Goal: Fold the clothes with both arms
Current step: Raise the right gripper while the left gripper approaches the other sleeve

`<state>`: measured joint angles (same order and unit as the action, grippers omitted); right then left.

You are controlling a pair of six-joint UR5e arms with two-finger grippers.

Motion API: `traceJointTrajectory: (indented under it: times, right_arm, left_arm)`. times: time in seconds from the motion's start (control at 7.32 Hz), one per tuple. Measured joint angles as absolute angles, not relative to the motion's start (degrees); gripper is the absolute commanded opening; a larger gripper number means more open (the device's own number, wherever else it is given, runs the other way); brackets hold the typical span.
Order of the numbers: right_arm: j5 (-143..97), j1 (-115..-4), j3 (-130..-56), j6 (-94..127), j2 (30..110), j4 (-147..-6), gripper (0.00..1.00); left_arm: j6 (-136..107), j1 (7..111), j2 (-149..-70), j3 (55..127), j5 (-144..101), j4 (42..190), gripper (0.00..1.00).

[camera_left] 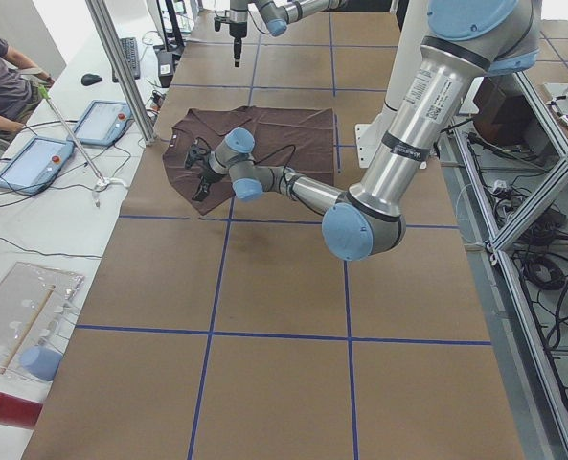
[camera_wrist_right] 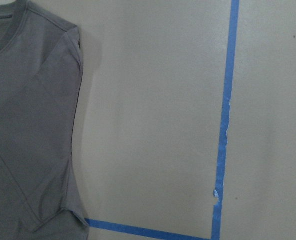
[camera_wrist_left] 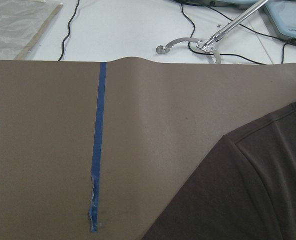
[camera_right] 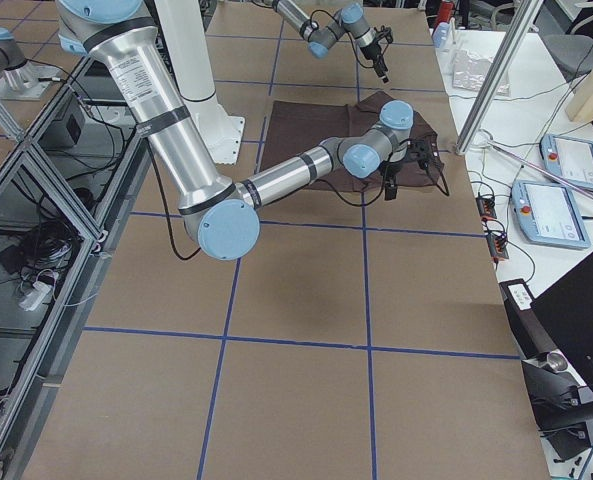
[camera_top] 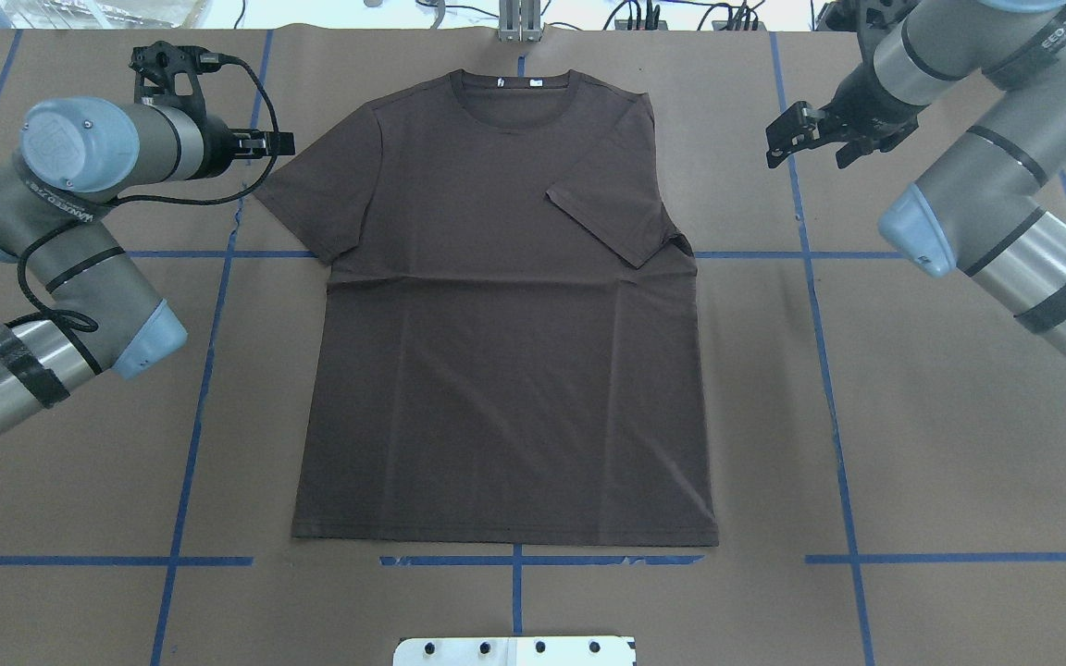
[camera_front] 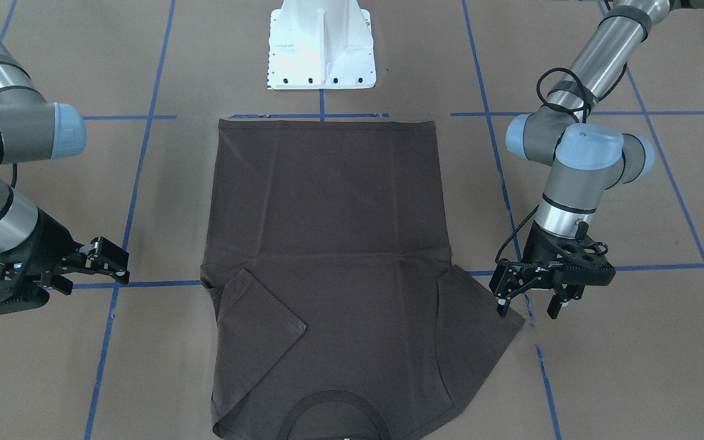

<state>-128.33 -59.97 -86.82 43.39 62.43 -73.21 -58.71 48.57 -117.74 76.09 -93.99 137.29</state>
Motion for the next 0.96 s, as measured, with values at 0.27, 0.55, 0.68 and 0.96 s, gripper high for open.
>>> traceJointTrajectory:
  times: [0.27,0.55,0.68,0.96]
  right_arm:
    - [-128.36,-60.22,-87.96,43.37,63.05,-73.40,1.00]
    - [-128.07,-60.07,-88.20,43.81,63.02,-73.43,1.00]
    - [-128.01,-59.97,-88.21,44.04,62.95,-73.43,1.00]
    - [-127.97,-59.79,-88.06,44.19,62.69,-73.47,1.00]
  left_arm:
    - [-59.86,47.66,-117.69,74.39,-93.62,137.50,1.00]
    - [-61.52,46.43,-117.88,71.14,-92.46,137.88,1.00]
    - [-61.91,46.17,-118.12,70.29,-91.47,137.90,1.00]
    - [-62.22,45.46,-118.59,69.24,-90.76,137.82,1.00]
